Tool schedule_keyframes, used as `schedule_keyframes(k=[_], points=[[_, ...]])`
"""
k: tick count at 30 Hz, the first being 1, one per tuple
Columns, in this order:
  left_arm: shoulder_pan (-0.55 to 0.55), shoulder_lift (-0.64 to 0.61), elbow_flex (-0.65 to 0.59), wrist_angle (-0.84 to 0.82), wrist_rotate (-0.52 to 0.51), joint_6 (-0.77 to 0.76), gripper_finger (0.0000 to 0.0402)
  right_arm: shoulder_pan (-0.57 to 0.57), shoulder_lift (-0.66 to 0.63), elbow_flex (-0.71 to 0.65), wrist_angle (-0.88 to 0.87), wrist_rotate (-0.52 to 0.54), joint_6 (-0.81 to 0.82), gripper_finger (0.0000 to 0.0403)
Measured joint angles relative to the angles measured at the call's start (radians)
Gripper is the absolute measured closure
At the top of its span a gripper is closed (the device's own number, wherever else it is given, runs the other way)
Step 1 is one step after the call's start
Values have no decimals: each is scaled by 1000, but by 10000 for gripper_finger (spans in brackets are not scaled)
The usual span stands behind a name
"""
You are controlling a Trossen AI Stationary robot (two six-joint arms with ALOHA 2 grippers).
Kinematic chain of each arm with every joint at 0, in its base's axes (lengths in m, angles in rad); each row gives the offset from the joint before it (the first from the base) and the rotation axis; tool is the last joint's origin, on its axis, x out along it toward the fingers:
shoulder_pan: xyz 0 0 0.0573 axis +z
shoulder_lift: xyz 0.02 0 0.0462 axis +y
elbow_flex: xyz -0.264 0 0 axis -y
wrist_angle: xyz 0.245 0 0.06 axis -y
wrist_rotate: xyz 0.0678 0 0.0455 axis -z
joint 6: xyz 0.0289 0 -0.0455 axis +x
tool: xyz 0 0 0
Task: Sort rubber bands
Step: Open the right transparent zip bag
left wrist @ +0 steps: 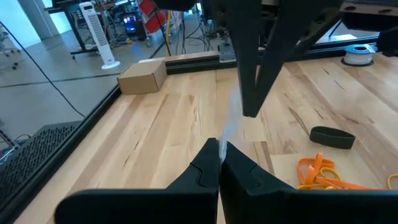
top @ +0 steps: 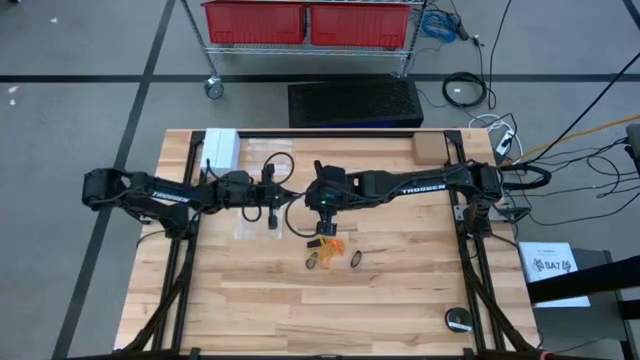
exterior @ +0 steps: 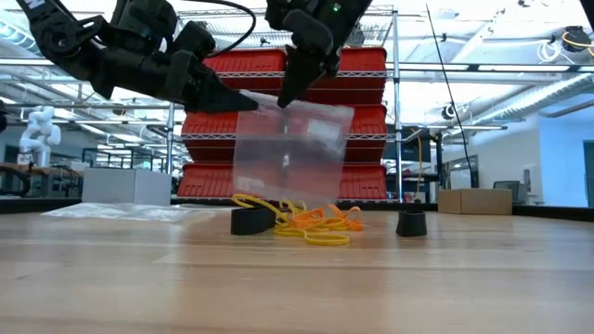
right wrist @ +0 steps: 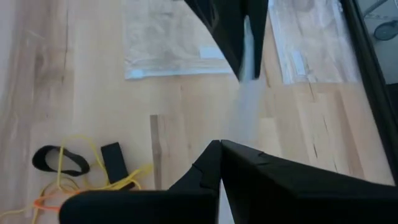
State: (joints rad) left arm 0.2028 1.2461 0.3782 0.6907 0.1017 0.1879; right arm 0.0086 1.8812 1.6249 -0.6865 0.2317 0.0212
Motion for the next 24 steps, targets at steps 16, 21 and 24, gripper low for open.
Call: schedule_keyframes(k=[16,21,24], points=[[0,0,0,-10,-1,0,400,22,-20,16,-28,97,21,310],[0,0,0,-10,-1,-1,400,11,-18,20,-41,100,18,299],[0,0,0,-11,-1,-2,400,3,-18,20,-49,57,23,302]])
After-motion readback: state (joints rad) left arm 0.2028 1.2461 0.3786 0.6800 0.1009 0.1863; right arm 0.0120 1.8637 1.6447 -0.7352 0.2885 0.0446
